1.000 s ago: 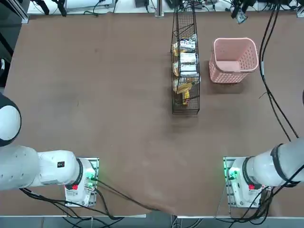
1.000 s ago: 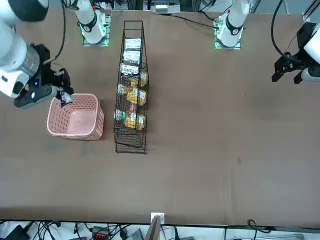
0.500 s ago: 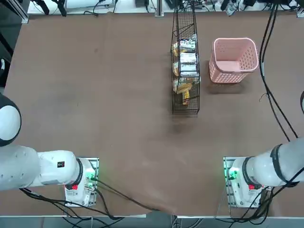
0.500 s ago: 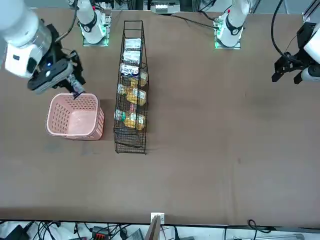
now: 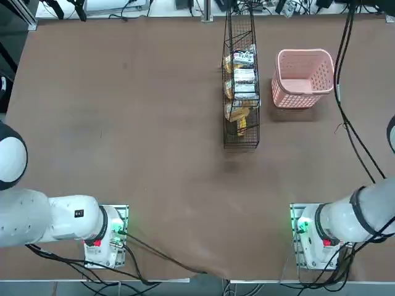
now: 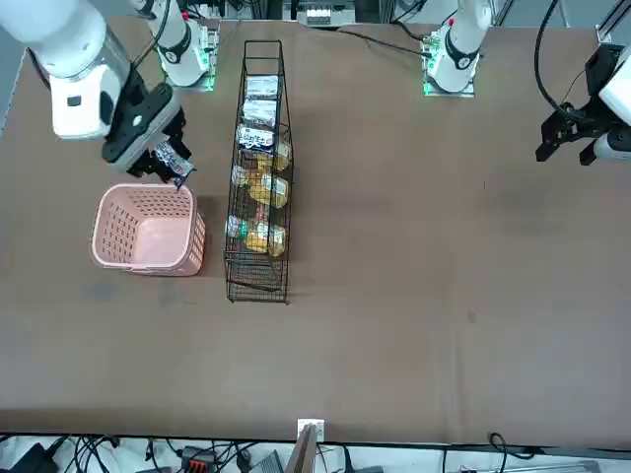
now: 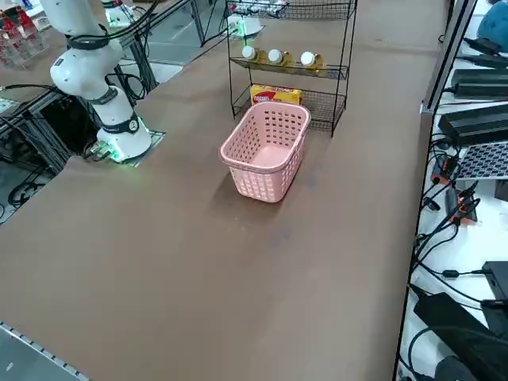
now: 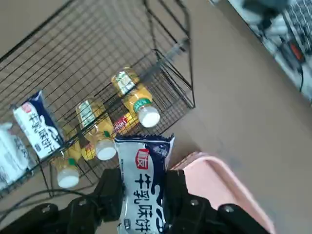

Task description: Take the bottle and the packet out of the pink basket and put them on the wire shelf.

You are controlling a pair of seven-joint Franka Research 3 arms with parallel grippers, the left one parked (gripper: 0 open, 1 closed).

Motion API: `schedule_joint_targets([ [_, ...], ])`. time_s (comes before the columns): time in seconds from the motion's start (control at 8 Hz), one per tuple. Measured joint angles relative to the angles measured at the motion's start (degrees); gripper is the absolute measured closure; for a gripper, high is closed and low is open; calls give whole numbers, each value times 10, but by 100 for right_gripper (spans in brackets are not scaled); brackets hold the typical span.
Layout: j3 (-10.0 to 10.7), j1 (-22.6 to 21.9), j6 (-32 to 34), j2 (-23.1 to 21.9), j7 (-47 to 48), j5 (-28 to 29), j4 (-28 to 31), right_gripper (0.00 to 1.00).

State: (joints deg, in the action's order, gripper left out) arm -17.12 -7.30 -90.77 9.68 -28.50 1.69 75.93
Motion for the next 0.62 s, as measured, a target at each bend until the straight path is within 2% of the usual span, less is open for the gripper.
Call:
schedule_joint_targets([
  [0.25, -30, -2, -14, 4, -71, -30, -1, 56],
  [0.62, -85, -11, -38, 26, -105, -87, -1, 56],
])
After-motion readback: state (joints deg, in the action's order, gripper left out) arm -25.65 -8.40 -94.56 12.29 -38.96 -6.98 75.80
